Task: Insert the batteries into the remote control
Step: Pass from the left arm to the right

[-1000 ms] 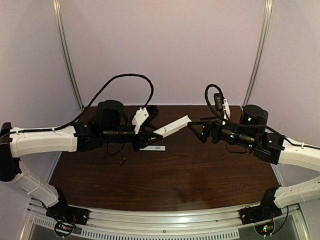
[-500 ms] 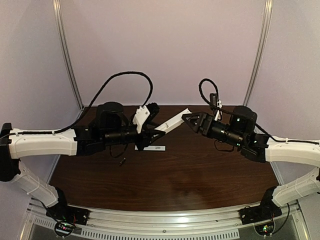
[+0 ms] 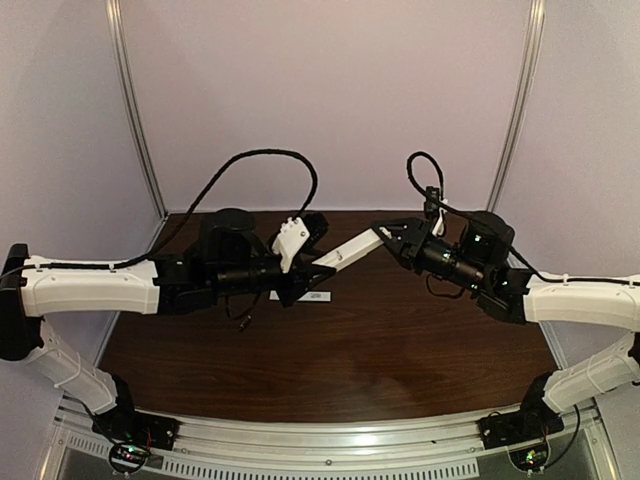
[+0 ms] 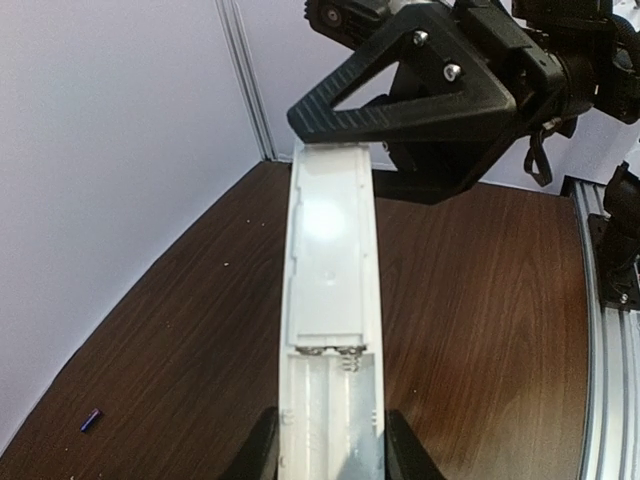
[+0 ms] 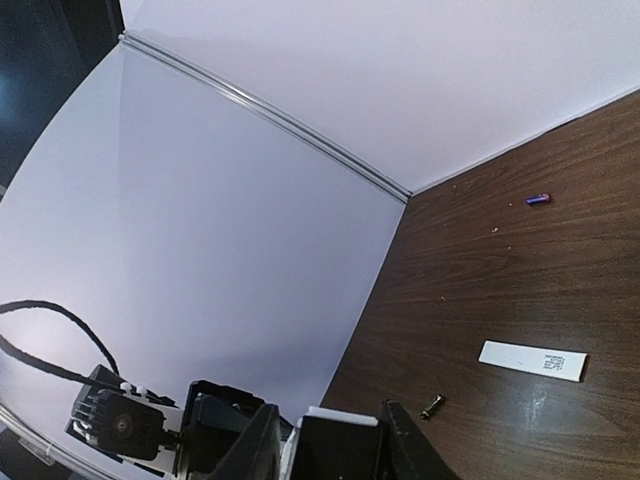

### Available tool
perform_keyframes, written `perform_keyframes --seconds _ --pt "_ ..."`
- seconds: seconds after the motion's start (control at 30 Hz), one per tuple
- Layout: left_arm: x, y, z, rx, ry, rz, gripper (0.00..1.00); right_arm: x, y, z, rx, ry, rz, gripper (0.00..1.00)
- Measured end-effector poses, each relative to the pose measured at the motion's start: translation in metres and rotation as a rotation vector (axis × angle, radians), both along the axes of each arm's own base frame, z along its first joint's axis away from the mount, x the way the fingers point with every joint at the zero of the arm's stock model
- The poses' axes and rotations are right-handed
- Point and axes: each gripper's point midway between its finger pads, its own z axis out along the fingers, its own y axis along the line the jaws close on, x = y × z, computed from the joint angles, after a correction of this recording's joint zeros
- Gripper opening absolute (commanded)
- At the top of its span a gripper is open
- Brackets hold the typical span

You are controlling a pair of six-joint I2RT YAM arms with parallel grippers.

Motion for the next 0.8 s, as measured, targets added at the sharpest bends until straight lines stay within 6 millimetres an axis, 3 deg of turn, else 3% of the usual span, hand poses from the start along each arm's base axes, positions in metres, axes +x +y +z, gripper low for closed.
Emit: perform_keyframes --seconds 0.13,0.2,0.27,0.37,0.47,0.57,0.67,0.8 --pt "0.003 -0.001 -0.003 0.028 -0.028 0.0 0.0 0.001 -0.002 -0.001 0.037 0.039 -0.002 0.12" --pt "0.003 -0.002 -0.004 0.036 -0.036 -0.002 0.08 0.003 -0.003 -0.002 0.04 0.048 -0.007 0.06" --pt "0.002 -0.002 -0.004 0.042 -0.044 -0.005 0.27 0.003 -0.004 -0.003 0.042 0.053 -0.006 0.02" --pt "0.003 -0.002 -0.004 0.049 -0.059 -0.006 0.69 0.003 -0.005 -0.004 0.046 0.061 0.001 0.0" --pt "0.006 0.0 -0.003 0.058 -0.071 0.01 0.96 0.011 -0.015 -0.009 0.036 0.064 -0.03 0.0" --pt "0.011 0.007 0.0 0.059 -0.076 0.025 0.98 0.018 -0.026 -0.012 0.026 0.065 -0.061 0.0" --pt "0.025 0.026 0.009 0.043 -0.062 0.034 0.97 0.023 -0.036 -0.008 0.021 0.052 -0.084 0.0" --pt "0.07 0.066 0.017 0.049 -0.027 0.107 0.97 0.024 -0.045 -0.003 0.019 0.03 -0.087 0.0"
